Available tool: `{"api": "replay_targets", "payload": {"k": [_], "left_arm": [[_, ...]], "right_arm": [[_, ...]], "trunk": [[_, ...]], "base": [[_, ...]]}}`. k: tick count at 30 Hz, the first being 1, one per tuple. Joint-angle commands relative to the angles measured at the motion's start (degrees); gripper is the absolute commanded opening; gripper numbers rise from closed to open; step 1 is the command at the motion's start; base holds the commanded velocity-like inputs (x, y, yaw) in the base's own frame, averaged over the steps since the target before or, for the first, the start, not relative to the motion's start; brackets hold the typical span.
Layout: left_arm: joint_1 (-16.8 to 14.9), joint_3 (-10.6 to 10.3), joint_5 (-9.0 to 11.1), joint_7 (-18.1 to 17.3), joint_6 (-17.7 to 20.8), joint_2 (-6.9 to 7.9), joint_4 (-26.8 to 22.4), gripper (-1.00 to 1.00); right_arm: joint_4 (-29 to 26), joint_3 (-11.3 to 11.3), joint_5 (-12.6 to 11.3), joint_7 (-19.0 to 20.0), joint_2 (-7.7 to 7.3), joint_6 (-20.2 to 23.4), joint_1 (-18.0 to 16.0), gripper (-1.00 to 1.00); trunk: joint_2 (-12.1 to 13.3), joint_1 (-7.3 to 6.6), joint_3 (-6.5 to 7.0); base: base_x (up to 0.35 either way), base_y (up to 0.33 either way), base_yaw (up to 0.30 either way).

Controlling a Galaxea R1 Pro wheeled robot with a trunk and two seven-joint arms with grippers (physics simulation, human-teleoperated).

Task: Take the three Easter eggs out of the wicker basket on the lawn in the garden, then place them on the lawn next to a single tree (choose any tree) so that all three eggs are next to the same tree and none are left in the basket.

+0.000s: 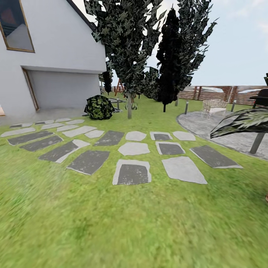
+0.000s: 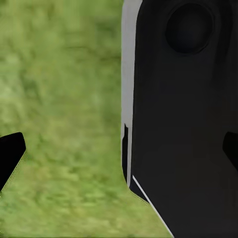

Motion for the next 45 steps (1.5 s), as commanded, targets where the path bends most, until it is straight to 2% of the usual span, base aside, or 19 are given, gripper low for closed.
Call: {"api": "replay_targets", "payload": {"k": [1,22,32,45], "left_arm": [[0.04,0.03,0.02,-0.01,-0.04,0.00,-0.11,1.00],[0.04,0.03,0.03,-0.02,-0.04,0.00,-0.15,1.00],[0.04,0.03,0.04,-0.04,-0.04,0.00,-0.16,1.00],[0.04,0.03,0.02,0.00,-0.04,0.00,-0.14,1.00]], "right_arm": [[0.04,0.02,0.05,-0.01,0.03,0.03,-0.05,1.00],[0.04,0.02,0.05,0.00,0.07,0.03,-0.05,1.00],[0.04,0.02,0.05,0.01,0.07,0.03,-0.05,1.00],[0.04,0.02,0.05,-0.01,0.07,0.03,-0.05,1.00]], "trunk": [[-0.02,0.04,-0.04],[-0.02,0.04,-0.04],[-0.02,0.04,-0.04],[-0.02,0.04,-0.04]], "base": [[0.335,0.000,0.000],[0.335,0.000,0.000],[0.335,0.000,-0.156],[0.335,0.000,0.042]]}}
